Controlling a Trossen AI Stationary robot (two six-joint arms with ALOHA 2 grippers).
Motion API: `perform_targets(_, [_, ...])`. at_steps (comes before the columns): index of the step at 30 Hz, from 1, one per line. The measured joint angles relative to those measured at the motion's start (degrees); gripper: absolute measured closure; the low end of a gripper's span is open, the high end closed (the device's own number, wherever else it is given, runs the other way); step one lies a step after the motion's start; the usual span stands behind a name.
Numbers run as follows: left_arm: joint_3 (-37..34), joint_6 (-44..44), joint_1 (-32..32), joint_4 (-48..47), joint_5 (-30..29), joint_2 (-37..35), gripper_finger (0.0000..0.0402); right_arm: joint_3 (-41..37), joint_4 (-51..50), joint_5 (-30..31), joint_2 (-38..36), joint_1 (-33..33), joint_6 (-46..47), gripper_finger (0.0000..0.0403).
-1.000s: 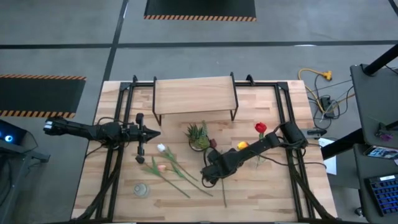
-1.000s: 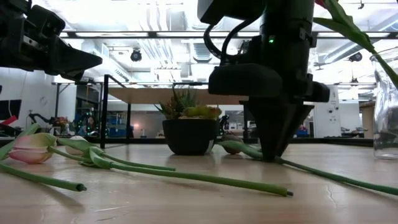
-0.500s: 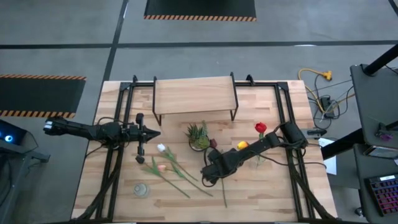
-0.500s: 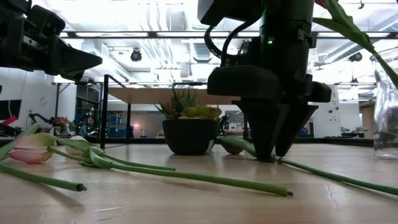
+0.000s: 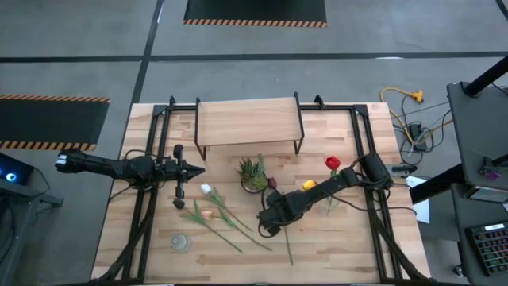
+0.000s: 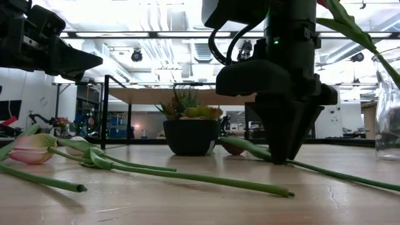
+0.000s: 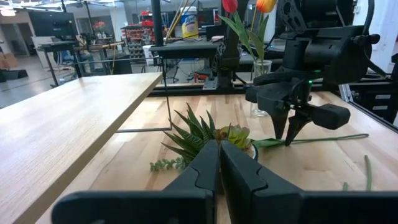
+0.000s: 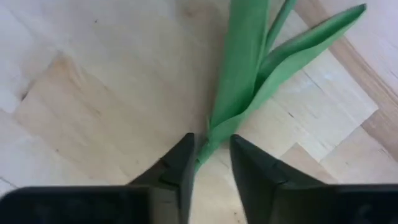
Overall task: Pick and place flowers into a vace then onto a shelf
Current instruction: Put the dark red flower into the right transparent vase
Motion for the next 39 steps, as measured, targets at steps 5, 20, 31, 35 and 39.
perform_targets(5, [-0.02, -0.01, 0.01, 0.00, 0.00, 0.00, 0.0402, 1.22, -0.99, -0.26, 0.22, 0.05, -1.36, 0.0386])
perform_targets(20, [-0.02, -0.02, 0.01, 0.00, 0.00, 0.00, 0.0402, 11.52, -12.20, -0.63, 0.47, 1.61, -4.58, 0.0390])
perform_targets(31, [0.00, 0.00, 0.01, 0.02, 0.00, 0.00, 0.0402, 26.14, -22.29, 5.18, 0.36, 5.72, -7.40, 0.0390])
perform_targets(35, [-0.02, -0.01, 0.01, 0.01, 0.00, 0.00, 0.0402, 31.70, -23.17, 14.05, 0.32, 8.84, -11.39, 0.0390])
perform_targets(39, [-0.02, -0.02, 0.01, 0.02, 0.00, 0.00, 0.0402, 35.70, -23.00, 23.71, 0.32, 12.53, -18.83, 0.0390])
